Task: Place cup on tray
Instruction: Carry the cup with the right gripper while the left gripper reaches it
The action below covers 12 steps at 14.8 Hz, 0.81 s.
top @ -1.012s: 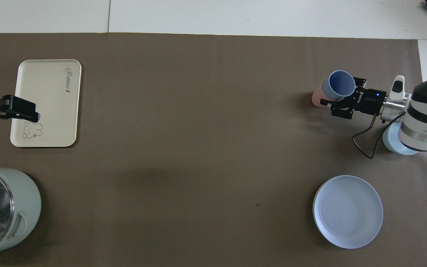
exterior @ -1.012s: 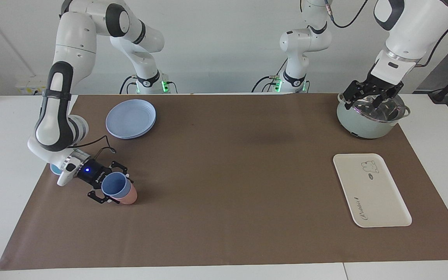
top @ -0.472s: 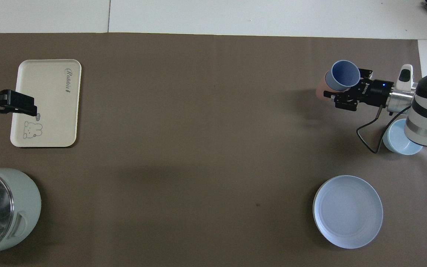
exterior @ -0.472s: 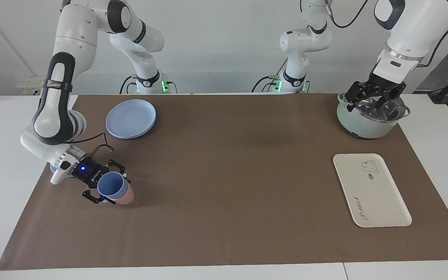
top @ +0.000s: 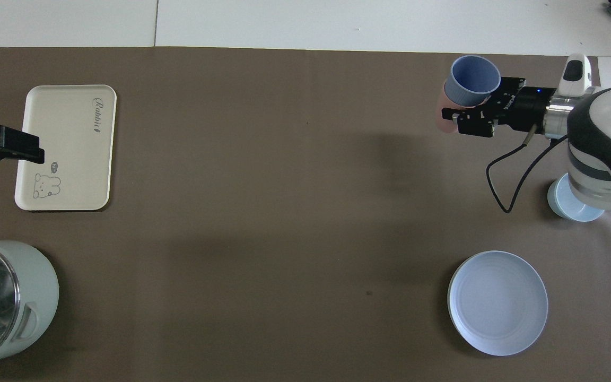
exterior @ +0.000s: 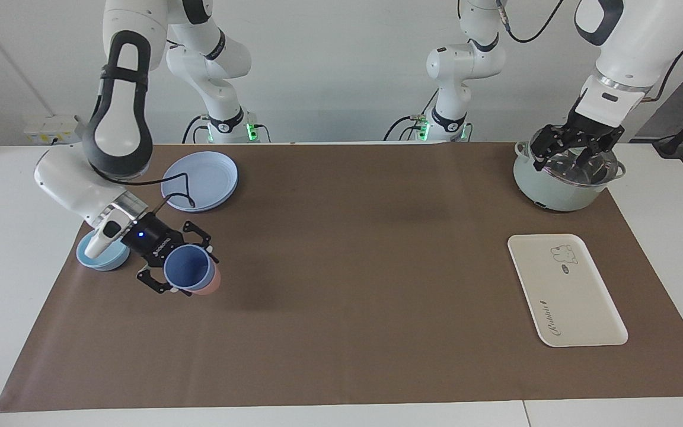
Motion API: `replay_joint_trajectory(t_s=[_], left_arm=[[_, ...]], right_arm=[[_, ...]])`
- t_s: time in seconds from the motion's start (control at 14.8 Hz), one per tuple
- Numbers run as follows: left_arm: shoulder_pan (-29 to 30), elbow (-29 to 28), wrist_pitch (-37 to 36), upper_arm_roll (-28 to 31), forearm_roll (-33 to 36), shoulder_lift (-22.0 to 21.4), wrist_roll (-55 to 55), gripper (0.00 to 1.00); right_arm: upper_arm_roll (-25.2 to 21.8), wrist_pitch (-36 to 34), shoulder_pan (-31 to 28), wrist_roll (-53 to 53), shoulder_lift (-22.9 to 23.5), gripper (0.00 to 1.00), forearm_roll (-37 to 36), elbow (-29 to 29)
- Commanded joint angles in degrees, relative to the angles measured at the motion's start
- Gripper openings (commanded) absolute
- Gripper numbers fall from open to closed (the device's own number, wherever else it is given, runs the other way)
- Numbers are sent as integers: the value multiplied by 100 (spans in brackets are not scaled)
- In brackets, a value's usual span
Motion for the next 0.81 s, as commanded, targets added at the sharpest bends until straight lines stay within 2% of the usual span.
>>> replay_joint_trajectory(t_s=[0.0,0.2,0.4,0.61,0.74], left_arm=[[-22,-208,288,-36,-435,-82,70,100],[-161,-164,586,-80,-1051,128,52,100],[-417,38,990,-80,-1805,716,17,98],[-987,74,1780,-80,-2239,1210,-665,98],[-1242,39,2413,-89,-2483,1386,-1185,95]], right_arm=[[-17,216,681,1835,-46,0,-1279,245],[-26,164,1384,3007,-28,0,-2520,334],[-9,15,1833,3905,-37,0,-3786,352],[-9,-82,2176,3925,-11,0,-4026,352],[0,-354,2405,3951,-37,0,-4700,378]])
